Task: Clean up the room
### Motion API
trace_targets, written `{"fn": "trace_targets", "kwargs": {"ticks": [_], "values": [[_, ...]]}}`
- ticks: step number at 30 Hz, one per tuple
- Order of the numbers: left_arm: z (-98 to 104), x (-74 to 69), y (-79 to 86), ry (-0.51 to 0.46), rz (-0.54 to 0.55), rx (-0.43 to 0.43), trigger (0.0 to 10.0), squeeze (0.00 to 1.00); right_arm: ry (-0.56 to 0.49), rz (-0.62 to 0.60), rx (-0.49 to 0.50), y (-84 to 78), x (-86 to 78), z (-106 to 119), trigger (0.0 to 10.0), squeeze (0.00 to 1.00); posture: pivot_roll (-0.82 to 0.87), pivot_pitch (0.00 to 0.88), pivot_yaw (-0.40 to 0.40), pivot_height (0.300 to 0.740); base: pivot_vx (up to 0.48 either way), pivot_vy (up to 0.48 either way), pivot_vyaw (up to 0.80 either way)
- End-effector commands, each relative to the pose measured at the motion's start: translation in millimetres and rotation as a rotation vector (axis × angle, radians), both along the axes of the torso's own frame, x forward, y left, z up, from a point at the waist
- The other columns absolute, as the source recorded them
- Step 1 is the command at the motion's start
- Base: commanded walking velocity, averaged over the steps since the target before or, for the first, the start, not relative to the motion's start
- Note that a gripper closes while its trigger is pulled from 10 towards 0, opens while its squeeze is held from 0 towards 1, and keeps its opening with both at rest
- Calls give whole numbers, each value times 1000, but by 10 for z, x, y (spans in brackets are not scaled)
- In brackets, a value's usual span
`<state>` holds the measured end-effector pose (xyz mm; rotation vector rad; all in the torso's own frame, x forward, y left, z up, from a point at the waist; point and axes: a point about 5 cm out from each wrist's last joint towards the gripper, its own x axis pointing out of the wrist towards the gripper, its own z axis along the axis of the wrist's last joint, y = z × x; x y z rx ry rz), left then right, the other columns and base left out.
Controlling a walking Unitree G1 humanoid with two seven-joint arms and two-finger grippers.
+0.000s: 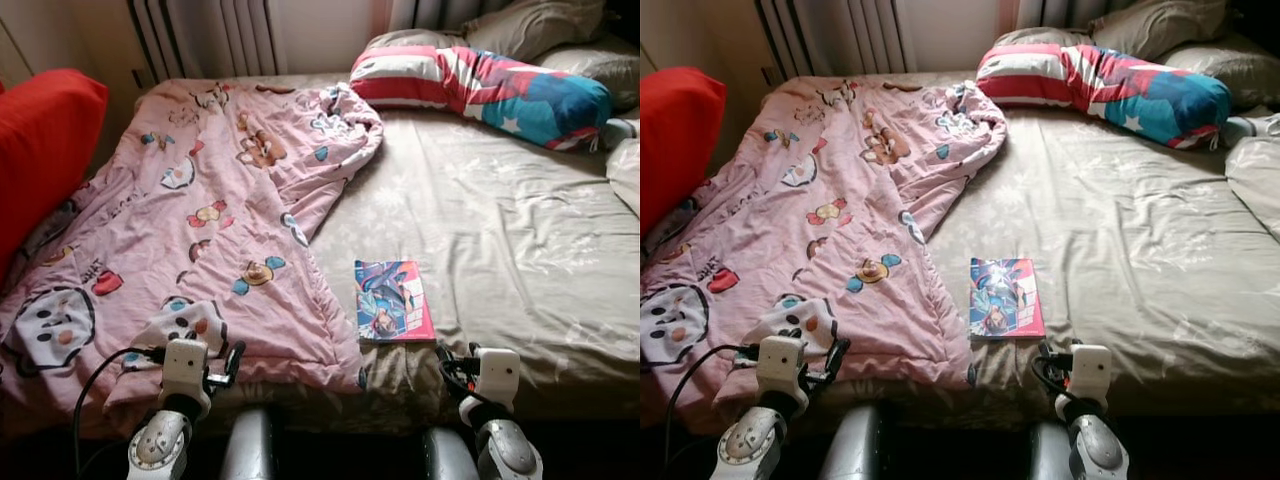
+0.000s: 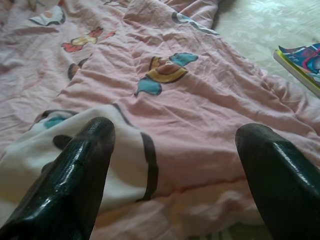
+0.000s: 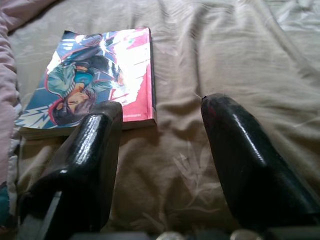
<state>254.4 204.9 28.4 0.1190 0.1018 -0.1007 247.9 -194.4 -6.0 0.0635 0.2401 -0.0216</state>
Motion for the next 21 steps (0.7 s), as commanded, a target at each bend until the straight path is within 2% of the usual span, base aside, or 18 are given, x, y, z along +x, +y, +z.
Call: {"fn": "trace_targets", "kwargs": {"ticks": [1, 4, 9, 21], "values": [[19, 17, 29, 0, 7, 1, 10000, 0, -1, 3, 6, 16, 13, -1, 10000, 0, -52, 59, 57, 576, 0, 0, 0], [23, 23, 27, -2, 5, 1, 10000, 0, -6, 17, -7, 28, 23, 9, 10000, 0, -52, 58, 58, 576, 81, 0, 0], [30, 32, 26, -4, 6, 2, 10000, 0, -12, 23, -6, 43, 26, 14, 10000, 0, -51, 59, 58, 576, 247, 0, 727], [29, 39, 29, -4, 3, 4, 10000, 0, -13, 0, 4, 7, 51, 24, 10000, 0, -52, 51, 59, 576, 253, 0, 0]]}}
